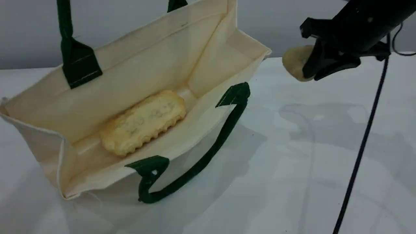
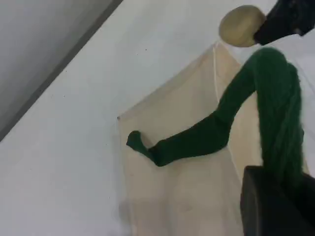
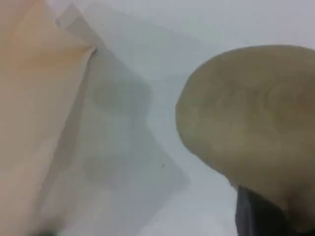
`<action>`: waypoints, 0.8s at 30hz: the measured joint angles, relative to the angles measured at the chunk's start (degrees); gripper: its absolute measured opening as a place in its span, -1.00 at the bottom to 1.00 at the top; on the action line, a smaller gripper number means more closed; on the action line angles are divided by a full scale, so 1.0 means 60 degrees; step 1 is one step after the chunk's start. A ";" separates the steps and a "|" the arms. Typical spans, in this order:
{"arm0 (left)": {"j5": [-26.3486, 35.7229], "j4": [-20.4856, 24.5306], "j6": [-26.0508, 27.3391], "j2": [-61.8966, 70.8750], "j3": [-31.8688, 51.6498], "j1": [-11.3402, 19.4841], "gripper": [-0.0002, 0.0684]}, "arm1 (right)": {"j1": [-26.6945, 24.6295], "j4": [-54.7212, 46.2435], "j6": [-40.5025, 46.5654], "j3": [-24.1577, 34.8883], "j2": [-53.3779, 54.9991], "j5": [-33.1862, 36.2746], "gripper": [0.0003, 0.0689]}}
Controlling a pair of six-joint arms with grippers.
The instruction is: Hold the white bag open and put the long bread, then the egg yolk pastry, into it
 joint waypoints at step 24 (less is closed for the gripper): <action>0.0000 0.0000 -0.0010 0.0000 0.0000 0.0000 -0.75 | 0.0941 0.0498 -0.0398 0.4119 -0.4813 -0.0250 -0.77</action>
